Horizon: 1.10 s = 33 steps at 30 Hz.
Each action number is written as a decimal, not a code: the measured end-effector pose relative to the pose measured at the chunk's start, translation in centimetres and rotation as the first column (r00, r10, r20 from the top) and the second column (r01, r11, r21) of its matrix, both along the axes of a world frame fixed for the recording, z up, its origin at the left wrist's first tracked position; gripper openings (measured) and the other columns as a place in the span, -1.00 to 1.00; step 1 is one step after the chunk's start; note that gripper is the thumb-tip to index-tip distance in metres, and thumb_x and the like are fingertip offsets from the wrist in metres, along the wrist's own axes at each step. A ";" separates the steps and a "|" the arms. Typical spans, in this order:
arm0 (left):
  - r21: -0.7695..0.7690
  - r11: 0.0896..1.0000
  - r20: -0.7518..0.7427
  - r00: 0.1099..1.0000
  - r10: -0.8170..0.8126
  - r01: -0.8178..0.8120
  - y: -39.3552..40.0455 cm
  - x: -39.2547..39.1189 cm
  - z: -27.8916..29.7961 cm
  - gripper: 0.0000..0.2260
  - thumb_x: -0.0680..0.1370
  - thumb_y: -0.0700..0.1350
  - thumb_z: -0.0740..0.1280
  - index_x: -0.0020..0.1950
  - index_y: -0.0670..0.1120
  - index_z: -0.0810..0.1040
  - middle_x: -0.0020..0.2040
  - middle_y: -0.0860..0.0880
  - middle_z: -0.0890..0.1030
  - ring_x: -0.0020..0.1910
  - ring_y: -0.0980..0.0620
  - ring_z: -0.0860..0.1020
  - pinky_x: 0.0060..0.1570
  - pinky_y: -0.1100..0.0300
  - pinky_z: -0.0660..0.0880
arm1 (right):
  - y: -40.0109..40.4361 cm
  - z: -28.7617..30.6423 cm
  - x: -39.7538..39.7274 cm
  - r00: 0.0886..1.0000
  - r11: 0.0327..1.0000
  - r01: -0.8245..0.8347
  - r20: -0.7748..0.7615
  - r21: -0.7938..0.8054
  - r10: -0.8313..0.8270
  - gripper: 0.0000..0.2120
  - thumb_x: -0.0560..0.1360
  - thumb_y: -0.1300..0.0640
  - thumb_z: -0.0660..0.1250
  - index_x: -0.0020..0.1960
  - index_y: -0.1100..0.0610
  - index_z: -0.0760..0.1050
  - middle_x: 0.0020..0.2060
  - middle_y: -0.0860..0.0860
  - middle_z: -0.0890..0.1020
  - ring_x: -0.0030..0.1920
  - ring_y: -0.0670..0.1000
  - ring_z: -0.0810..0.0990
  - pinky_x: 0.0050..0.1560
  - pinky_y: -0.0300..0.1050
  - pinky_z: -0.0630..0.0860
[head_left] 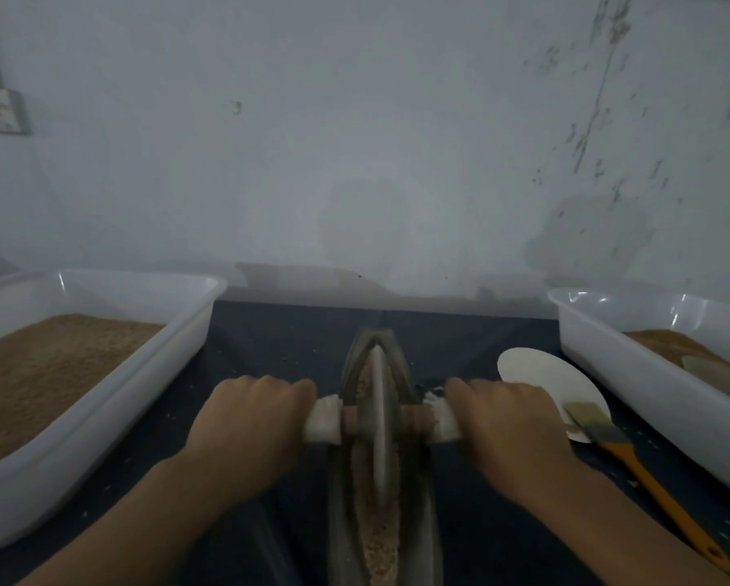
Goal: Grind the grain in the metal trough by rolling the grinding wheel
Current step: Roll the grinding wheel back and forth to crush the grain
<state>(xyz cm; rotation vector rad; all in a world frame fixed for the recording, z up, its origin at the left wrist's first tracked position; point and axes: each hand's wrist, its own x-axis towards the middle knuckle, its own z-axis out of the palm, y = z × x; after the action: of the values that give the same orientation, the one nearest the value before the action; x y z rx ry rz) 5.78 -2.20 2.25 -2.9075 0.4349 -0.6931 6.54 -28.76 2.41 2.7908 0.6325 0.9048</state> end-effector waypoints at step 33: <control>0.039 0.999 -0.033 0.999 0.005 -0.004 0.1 -2.8 0.9 -0.66 0.40 0.19 0.33 -0.23 0.18 0.15 -0.33 0.15 0.32 -0.35 0.17 0.32 -0.32 0.23 0.23 | -0.7 -0.4 -2.7 0.995 1.000 -0.006 0.096 0.013 0.004 -0.58 -0.08 0.19 0.59 -0.38 0.04 0.40 -0.56 -0.02 0.42 -0.60 0.03 0.39 -0.59 -0.15 0.24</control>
<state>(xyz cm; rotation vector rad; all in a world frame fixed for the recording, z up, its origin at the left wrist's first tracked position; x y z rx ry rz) 2.95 -2.08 3.16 -2.8862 0.4406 -0.6299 3.80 -29.46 2.05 2.7391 0.6215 1.0409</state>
